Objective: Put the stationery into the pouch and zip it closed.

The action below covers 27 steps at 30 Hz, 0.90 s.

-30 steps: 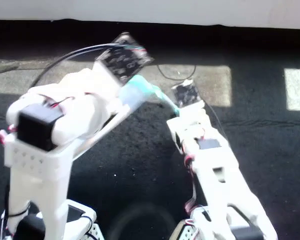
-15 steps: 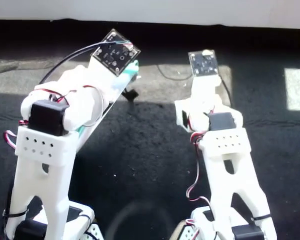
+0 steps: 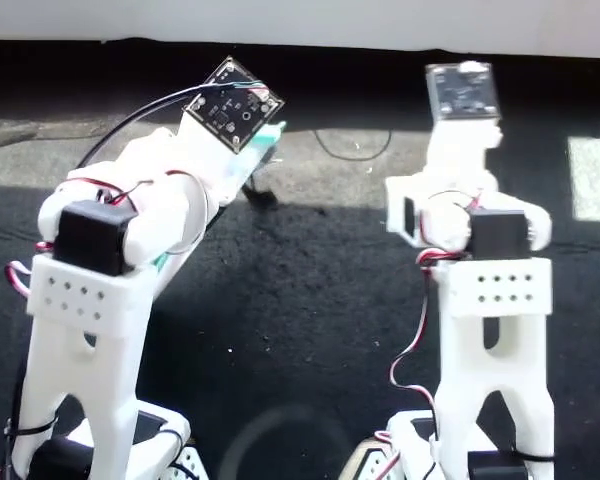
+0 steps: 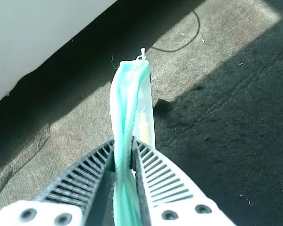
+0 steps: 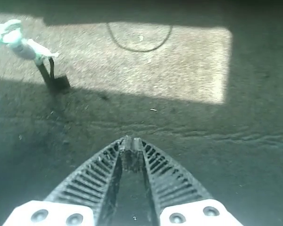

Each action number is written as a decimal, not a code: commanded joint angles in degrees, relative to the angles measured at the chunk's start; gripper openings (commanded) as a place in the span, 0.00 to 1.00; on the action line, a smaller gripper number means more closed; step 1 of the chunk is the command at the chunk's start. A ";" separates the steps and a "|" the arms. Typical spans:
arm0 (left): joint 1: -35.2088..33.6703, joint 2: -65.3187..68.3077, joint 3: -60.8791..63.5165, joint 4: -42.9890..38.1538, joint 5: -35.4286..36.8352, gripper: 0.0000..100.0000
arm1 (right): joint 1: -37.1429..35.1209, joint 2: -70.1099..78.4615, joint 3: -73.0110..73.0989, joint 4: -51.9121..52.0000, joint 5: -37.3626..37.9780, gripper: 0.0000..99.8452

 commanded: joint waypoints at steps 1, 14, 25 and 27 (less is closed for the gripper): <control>4.97 -2.42 -10.07 3.96 0.79 0.01 | 3.56 -6.37 -3.03 0.66 -0.70 0.01; 15.96 -1.80 -11.38 8.26 12.84 0.01 | 7.25 -26.77 -2.77 -0.75 -0.70 0.01; -4.35 -1.80 16.31 -19.43 7.47 0.01 | 7.43 -26.68 -2.68 -0.66 -0.70 0.01; -6.64 -1.80 16.31 -21.10 5.36 0.01 | 7.43 -26.68 -2.68 -0.66 -0.70 0.01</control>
